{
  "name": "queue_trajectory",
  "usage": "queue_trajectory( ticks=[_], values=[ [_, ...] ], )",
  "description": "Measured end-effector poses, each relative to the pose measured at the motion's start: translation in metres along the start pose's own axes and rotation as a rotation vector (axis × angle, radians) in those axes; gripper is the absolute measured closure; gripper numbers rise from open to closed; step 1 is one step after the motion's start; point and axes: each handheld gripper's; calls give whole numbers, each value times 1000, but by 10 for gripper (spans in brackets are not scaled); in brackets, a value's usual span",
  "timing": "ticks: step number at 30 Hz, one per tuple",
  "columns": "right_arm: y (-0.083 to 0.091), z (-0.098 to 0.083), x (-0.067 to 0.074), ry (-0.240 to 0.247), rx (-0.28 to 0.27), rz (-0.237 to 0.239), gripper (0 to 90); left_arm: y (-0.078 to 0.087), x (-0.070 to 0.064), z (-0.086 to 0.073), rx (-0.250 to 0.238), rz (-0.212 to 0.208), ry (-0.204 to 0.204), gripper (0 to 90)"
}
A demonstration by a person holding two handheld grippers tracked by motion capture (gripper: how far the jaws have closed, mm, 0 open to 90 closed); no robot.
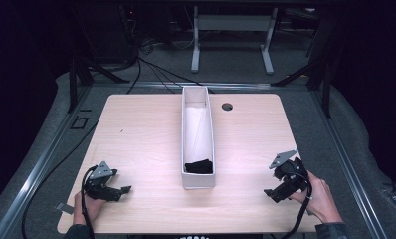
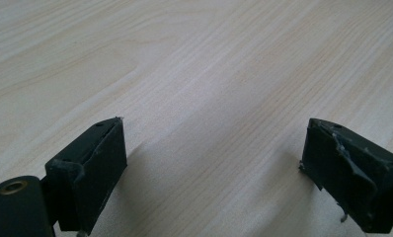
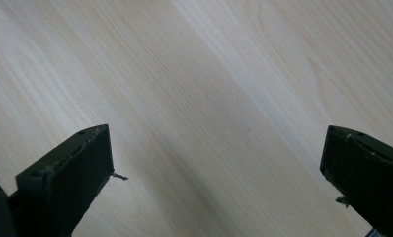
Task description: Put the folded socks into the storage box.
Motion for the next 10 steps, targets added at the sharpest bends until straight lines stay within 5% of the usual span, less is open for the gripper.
queue_trajectory(
  ticks=[10],
  values=[
    [-27, -44, 1, -78, -15, 1, 0, 0, 0, 0, 0, 0, 1, 98]
  ],
)
Point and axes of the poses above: each handheld gripper's, and its own axes: y roughly backward along the jaws, z roughly out of its top, x roughly to its left, and after that the axes turned 9 degrees about -x, right-handed
